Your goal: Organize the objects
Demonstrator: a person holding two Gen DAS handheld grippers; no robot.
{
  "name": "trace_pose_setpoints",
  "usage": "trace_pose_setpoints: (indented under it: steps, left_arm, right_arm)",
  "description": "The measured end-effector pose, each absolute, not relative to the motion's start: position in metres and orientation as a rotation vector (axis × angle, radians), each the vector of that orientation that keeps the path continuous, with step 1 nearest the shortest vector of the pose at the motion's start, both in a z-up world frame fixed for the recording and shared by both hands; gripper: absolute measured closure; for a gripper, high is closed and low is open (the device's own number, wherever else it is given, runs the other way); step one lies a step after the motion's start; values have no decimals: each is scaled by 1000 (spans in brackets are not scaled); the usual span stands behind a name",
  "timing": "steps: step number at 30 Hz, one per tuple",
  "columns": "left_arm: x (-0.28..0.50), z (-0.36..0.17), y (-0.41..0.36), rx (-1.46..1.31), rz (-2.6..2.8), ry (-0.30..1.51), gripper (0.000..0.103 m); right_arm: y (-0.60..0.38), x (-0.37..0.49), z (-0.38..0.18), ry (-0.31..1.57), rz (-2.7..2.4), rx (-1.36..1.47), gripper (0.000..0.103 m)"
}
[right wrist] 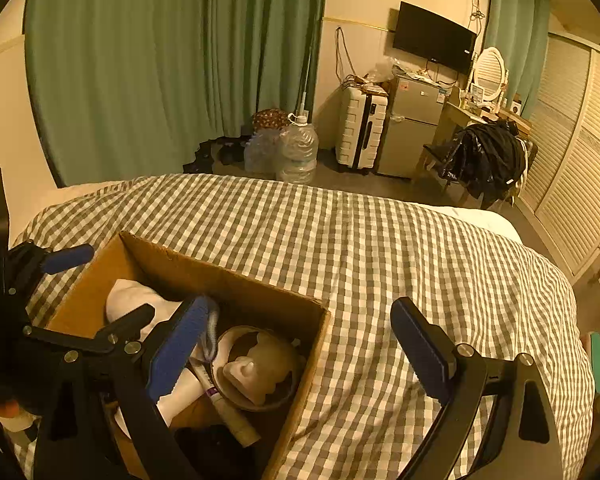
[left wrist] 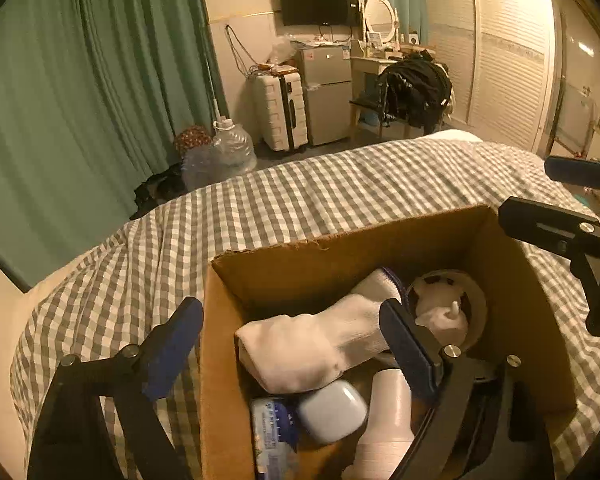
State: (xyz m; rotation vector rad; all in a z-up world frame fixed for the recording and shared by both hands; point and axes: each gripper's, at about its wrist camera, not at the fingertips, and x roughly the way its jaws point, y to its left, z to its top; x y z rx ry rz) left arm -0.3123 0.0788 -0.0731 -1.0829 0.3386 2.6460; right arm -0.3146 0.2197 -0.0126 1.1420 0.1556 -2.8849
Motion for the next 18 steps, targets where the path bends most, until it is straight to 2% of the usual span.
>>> trace_pose_setpoints:
  steps: [7, 10, 12, 18]
  left_arm:
    - [-300, -51, 73, -1039, 2688, 304, 10]
    - [-286, -35, 66, -990, 2718, 254, 4]
    - [-274, -22, 62, -943, 2735, 229, 4]
    - [-233, 2, 50, -822, 2806, 222, 1]
  right_arm:
    - [228, -298, 11, 69, -2918, 1068, 10]
    - [232, -283, 26, 32, -2942, 1010, 10]
    - [232, -272, 37, 15, -2957, 969, 10]
    - [217, -227, 52, 100, -3009, 823, 10]
